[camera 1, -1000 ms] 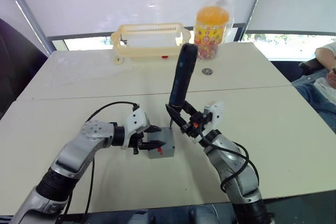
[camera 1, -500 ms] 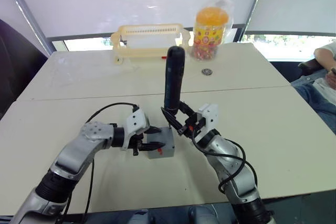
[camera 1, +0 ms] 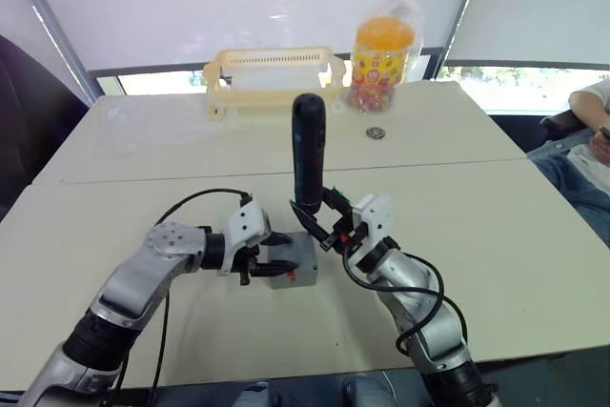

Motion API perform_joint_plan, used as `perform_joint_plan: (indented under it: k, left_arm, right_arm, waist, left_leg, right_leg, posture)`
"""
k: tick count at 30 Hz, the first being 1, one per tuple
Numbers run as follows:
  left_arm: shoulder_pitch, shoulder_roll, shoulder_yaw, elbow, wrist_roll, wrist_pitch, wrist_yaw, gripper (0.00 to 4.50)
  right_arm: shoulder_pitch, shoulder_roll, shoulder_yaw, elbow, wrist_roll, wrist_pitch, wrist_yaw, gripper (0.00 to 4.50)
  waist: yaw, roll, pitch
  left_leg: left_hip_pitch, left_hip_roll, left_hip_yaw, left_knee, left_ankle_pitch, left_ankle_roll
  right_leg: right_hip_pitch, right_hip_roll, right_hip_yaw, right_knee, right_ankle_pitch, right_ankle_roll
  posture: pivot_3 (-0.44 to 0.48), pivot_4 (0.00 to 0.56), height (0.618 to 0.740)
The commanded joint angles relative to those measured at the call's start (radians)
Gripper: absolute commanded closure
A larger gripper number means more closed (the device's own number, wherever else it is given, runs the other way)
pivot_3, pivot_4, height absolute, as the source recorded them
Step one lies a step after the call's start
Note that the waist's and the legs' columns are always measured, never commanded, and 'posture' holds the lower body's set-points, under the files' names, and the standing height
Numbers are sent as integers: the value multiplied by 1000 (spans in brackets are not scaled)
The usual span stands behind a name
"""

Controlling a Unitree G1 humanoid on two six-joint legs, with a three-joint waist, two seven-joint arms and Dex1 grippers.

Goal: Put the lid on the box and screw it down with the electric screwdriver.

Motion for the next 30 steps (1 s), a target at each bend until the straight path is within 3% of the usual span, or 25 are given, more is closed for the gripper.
perform_joint_plan:
  k: [1,23,30]
  left_arm:
    - [20,17,-24,-8,19,18,-5,2030]
    - [27,13,-25,-11,33,24,0,2030]
    - [27,15,-23,-13,37,22,-3,2030]
  right_arm:
    - [26,-14,8,52,-28,34,-5,2753]
    - [45,-7,7,108,-38,47,-26,2753]
    - [56,-2,20,106,-41,45,-30,2753]
  waist:
    - [0,0,-3]
    - [2,-2,-15]
    - [1,-2,-15]
  left_leg:
    - [0,0,0,0,0,0]
    - [5,1,-2,-1,0,1]
    - [16,2,-2,-6,-1,2]
  right_leg:
    - [0,0,0,0,0,0]
    - [7,0,-1,-3,-2,-3]
    - [19,0,-2,-10,-7,-3]
  posture:
    - [0,150,740]
    - [0,150,740]
    - [0,150,740]
